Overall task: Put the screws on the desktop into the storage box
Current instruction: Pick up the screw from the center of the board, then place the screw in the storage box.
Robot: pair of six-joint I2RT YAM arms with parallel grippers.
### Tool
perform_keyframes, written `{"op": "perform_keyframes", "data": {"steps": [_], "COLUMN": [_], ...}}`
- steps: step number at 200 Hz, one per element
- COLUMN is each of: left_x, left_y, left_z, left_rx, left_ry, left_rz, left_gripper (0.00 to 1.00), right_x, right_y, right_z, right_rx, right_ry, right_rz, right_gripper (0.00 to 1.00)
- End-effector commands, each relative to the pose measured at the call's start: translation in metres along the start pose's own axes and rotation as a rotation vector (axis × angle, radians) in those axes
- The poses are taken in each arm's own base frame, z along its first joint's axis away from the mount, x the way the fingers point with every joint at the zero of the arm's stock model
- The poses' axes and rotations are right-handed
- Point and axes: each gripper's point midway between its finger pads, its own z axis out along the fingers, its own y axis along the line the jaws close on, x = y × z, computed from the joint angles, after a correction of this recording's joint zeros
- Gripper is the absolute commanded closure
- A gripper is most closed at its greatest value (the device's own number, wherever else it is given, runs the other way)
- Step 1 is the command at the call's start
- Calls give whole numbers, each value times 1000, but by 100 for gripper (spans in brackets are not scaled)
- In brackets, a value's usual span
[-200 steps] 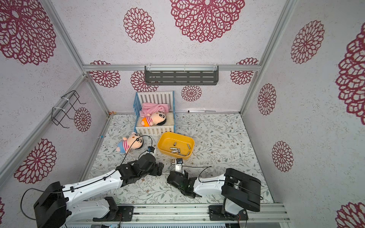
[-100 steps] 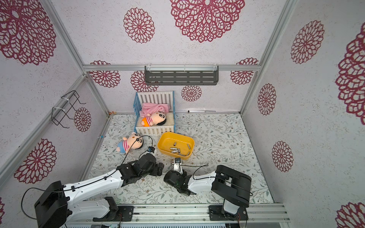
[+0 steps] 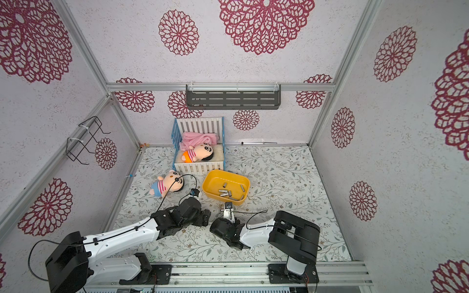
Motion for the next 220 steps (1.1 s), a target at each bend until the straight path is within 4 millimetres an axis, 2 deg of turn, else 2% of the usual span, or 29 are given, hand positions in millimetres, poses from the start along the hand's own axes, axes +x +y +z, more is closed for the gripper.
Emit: {"op": "perform_keyframes", "data": {"steps": [1,76,138,159,189,220], "left_x": [-9,-11,-11,-12,-10,-7], "left_y": [-2,-2,-1,-2,-3,-7], "left_z": [-2,-4,-4,-4,-3,0], "left_rx": [5,3,-4,-1,5,19], "left_ry": [-14,-18,-20,-21,-10,12], "left_rz": [-5,-6,-8,-7,-3,7], "left_gripper": [9,9,9,9,8,8], "right_x": [-10,-14,-34,-50,-89,-124], "right_y": [1,-2,-16,-14,-11,-12], "right_z": [1,-8,-38,-53,-69,-62], "right_rx": [18,2,-48,-86,-119,-143], "right_ry": [-30,-39,-105,-138,-197,-208], "right_rz": [20,22,59,62,72,76], "right_gripper": [61,66,72,74,76,75]}}
